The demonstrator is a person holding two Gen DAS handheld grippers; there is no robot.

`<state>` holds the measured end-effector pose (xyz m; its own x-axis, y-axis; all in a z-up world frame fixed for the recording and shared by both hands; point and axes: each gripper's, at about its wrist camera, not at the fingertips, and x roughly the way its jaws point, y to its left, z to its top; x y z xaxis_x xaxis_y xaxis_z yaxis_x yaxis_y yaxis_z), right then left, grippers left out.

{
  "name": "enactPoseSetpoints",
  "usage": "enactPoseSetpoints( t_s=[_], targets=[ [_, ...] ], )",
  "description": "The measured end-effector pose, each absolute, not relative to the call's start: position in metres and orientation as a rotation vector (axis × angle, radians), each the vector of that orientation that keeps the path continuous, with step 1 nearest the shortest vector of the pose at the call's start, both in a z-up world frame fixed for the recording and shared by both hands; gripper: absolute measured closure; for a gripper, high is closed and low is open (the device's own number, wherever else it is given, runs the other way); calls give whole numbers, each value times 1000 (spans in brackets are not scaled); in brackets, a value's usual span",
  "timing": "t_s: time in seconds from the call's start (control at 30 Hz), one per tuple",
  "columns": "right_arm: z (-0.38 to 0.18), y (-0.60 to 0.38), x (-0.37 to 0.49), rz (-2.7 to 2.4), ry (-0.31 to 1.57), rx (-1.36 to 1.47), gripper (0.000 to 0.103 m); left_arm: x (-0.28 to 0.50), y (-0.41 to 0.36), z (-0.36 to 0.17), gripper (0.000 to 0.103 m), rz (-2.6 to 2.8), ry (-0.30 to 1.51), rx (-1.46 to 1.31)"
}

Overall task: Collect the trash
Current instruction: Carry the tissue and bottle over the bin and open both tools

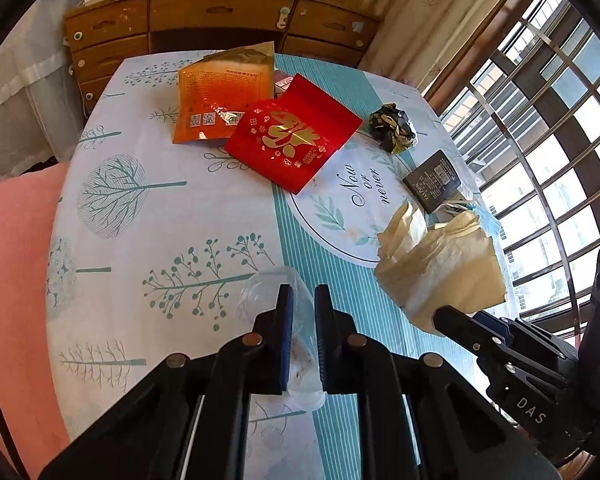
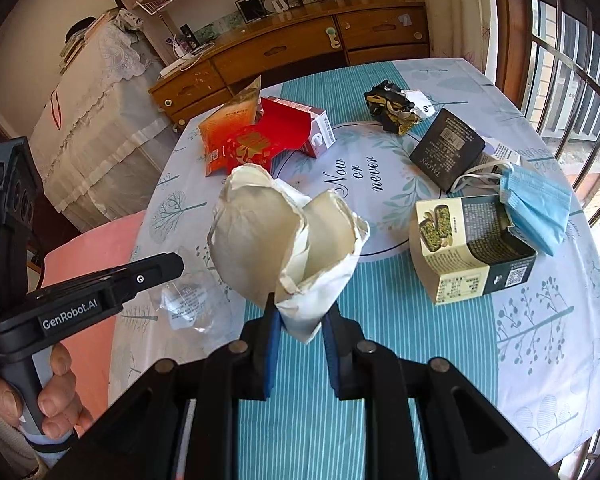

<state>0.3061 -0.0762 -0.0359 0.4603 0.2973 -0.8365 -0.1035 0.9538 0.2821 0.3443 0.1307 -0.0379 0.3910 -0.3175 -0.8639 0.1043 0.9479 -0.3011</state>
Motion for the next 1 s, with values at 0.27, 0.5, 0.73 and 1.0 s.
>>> enactPoseSetpoints(
  t_s=[0.27, 0.5, 0.73, 1.0],
  targets=[
    [-29, -85, 279, 306, 1053, 189, 84, 315, 135, -33, 95, -207, 1126, -266],
    [-16, -102, 253, 307, 1015, 219, 84, 289, 122, 1, 96, -238, 1089, -223],
    [3, -122, 215, 357, 983, 199, 84, 244, 97, 51, 96, -245, 1009, -174],
    [23, -162, 157, 452, 977, 152, 83, 163, 50, 89, 96, -218, 933, -175]
  ],
)
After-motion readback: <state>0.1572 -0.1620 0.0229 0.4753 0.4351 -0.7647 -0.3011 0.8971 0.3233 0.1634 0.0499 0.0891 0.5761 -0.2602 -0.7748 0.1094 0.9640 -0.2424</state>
